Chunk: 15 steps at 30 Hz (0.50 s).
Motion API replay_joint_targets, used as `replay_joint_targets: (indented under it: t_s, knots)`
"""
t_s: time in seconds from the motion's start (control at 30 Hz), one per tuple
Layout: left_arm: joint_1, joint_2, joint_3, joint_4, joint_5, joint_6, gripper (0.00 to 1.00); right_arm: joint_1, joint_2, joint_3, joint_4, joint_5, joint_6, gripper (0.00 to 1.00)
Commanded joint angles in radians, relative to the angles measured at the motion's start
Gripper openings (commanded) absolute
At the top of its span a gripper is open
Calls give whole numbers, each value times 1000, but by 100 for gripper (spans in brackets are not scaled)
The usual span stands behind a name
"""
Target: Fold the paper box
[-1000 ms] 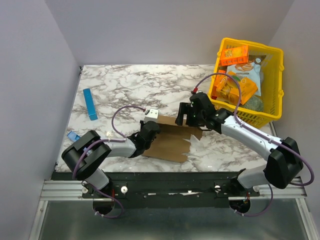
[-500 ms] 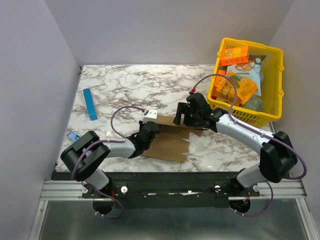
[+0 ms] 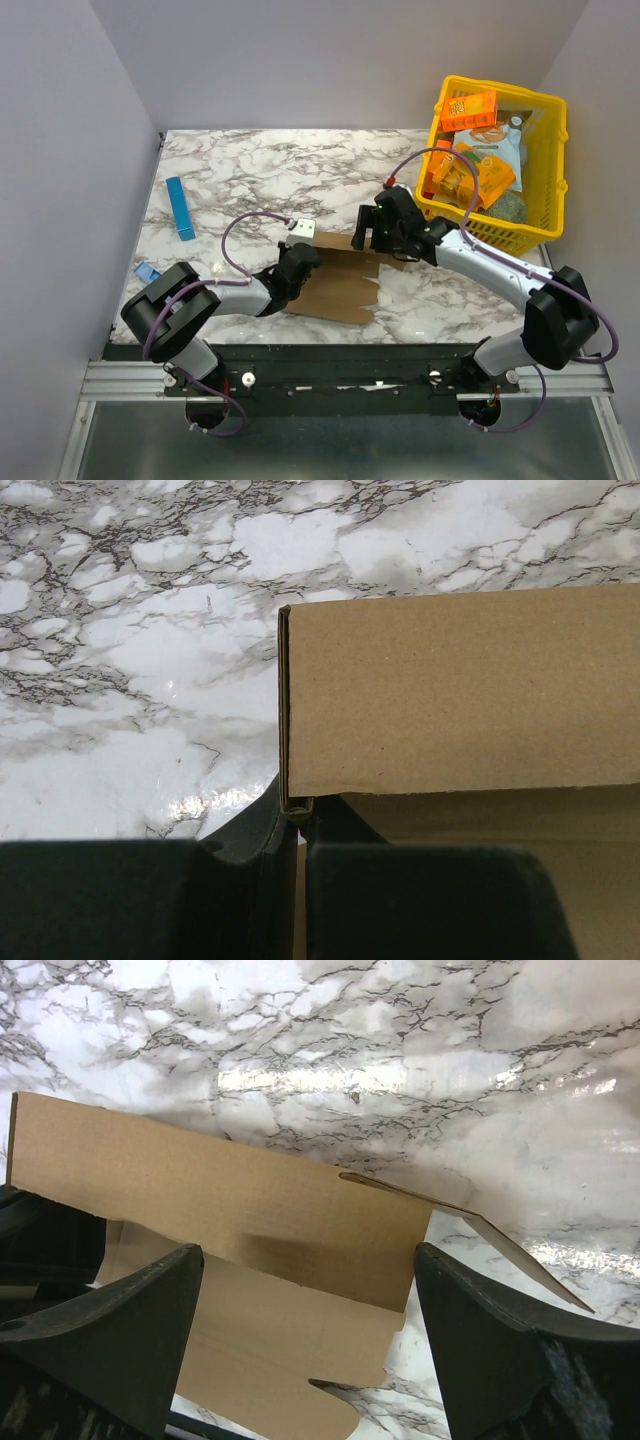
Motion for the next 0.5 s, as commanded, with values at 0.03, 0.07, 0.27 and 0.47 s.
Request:
replay_joint_targets:
  t_s: [0.03, 0.07, 0.27, 0.47]
  knots:
    - [-14, -14, -18, -50, -35, 10, 0, 0, 42, 13, 27, -44, 11, 92]
    - [-13, -16, -18, -50, -37, 10, 0, -2, 47, 19, 27, -50, 12, 92]
    - [-16, -14, -17, -50, -44, 12, 0, 1, 76, 33, 44, -92, 20, 91]
    - [-20, -20, -18, -50, -48, 15, 0, 0, 81, 7, 121, -138, 63, 88]
